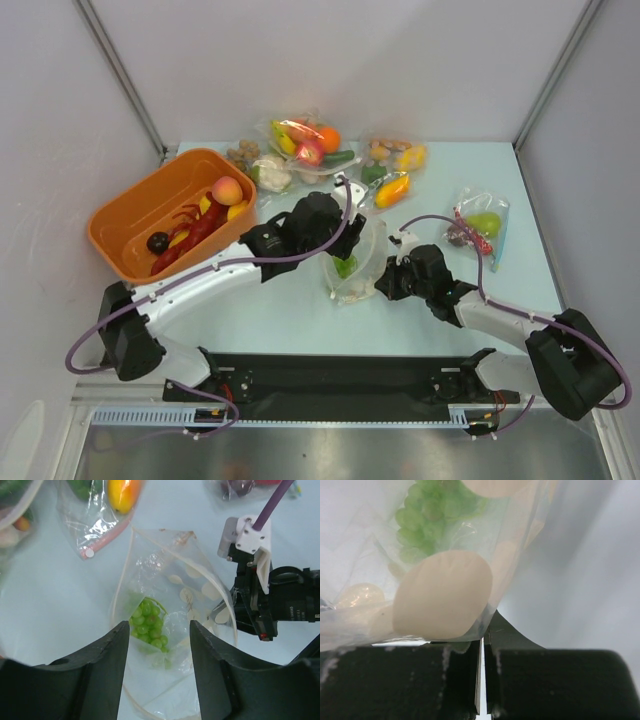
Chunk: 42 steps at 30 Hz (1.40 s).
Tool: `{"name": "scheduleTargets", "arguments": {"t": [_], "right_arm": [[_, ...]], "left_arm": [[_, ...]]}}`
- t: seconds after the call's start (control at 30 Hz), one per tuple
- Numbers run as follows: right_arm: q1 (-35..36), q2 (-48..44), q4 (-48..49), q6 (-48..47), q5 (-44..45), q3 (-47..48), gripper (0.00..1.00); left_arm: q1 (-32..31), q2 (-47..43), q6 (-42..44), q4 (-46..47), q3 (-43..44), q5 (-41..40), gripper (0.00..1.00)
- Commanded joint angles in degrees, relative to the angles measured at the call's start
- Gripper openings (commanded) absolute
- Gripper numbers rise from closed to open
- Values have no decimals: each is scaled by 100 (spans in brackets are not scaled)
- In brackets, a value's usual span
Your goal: Open the zip-top bag and remove the fake food
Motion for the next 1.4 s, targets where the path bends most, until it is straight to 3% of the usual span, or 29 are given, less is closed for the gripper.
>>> {"name": "scheduleTargets", "arguments": {"t": [0.0,0.6,1.0,1.2,1.37], "right_arm": [[-28,-153,55,-60,43,-28,0],[-80,-144,90,-69,17,-80,0],[-124,-171,108,-104,-36,-107,0],[-151,-127,152,-104,-71,-107,0],[-151,-101,160,-104,-88,-98,0]], "left_arm": [[-38,138,-211,47,-74,159,55],[-38,1694,-448,-85,110,380,53],[-29,2239,-431,-252,67,-428,55],[-30,2389,-510,-217,-13,-569,57],[-30,2634,-554,-85,-48,-367,65]]}}
